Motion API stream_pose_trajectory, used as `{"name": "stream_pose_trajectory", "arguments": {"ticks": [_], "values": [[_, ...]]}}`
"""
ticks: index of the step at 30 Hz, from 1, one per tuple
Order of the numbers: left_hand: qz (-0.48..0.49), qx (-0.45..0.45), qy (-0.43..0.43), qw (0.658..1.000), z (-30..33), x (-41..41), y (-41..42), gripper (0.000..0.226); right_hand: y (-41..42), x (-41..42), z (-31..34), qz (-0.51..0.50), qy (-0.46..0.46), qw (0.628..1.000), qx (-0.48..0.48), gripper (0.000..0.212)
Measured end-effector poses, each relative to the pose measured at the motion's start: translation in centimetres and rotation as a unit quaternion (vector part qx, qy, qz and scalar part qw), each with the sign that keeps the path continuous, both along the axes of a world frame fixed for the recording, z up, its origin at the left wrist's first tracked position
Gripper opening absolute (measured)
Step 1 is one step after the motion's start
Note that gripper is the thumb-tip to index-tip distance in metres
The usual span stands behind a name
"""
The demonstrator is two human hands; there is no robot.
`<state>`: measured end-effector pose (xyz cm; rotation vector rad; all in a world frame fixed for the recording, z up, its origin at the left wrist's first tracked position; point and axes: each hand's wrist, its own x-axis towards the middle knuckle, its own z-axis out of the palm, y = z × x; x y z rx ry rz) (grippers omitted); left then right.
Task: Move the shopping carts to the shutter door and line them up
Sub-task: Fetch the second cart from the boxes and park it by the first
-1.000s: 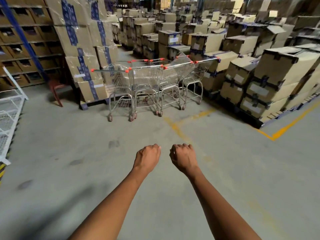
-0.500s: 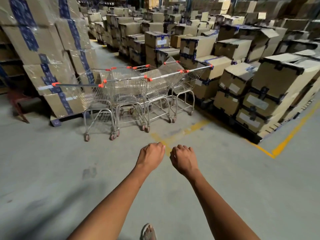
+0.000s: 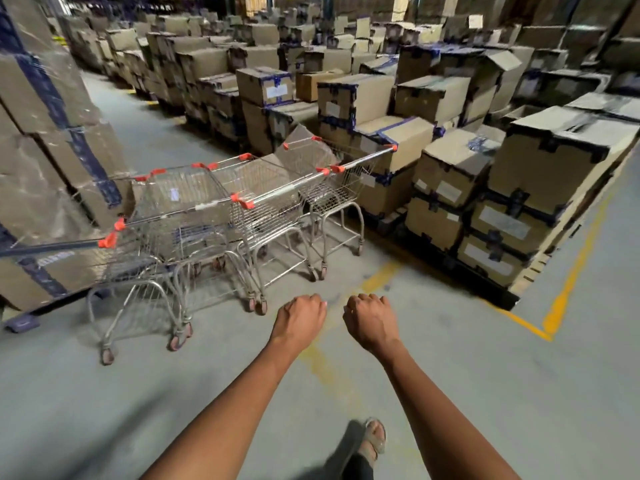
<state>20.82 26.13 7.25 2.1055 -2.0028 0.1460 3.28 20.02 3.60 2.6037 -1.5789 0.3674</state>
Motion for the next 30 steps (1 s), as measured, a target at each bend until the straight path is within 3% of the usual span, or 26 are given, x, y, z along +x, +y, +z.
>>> {"name": "stream_pose_trajectory", "arguments": {"ticks": [14,30], "values": [[0.016,-0.045,0.058,0.997,0.7,-2.3,-43.0,0.034,-42.7,-1.4,2.7,0.028,0.018,0.999,-0.021,0.023],[0.012,0.017,0.025,0.999,0.0,-1.0,-87.1,0.025,-87.6,0.7,1.3,0.03,0.017,0.999,-0.04,0.021]]}}
